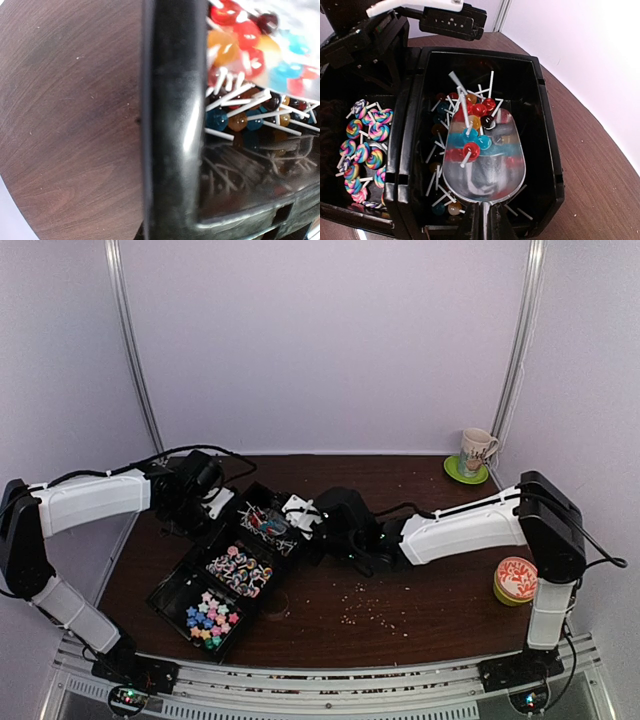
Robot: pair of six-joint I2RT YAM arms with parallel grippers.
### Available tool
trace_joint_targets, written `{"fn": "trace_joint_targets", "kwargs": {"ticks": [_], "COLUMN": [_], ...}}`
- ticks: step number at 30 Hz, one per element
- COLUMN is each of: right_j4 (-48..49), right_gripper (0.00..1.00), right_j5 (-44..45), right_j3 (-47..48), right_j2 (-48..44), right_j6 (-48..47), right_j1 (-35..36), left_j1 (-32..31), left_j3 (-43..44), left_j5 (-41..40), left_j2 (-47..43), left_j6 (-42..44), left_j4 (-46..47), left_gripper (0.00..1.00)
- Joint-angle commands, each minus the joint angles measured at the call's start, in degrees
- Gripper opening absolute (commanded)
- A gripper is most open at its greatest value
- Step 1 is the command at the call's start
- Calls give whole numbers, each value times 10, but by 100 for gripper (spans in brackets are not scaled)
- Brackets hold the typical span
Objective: Pack the candies
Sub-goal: Scoop the fake candies from the storage box.
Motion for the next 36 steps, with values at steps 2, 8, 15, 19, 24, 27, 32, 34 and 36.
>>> {"fn": "trace_joint_targets", "kwargs": {"ticks": [2,8,15,19,24,27,32,34,36], "right_j4": [102,140,174,211,269,266,285,290,296], "right_gripper": [0,0,0,0,0,0,0,0,0], "right_j5": [-15,-5,3,-1,-8,-11,-11,-10,-6], "right_j3": [-37,-68,-104,-144,-186,-179,-190,-198,-210], "right_j2": [-46,-61,-84,-104,-122,-120,-125,-132,-143], "right_j6": [0,-3,-6,-10,-5,-3,0,3,3], "right_j1": [-3,-5,-11,-13,-15,-15,-15,-15,-15], "left_j1": [11,13,17,20,23,26,28,29,30], "left_j3": [30,29,29,28,28,29,28,28,29], "left_j5": [29,29,27,23,22,20,13,13,12], "left_j2": [-9,-9,-10,-13,-13,-14,-18,-18,-18], "left_j6": [-11,-11,-14,-15,-17,-18,-20,-21,-22], "left_j4": [41,41,41,40,41,40,38,39,38], "left_gripper": [0,0,0,0,0,0,0,0,0]}}
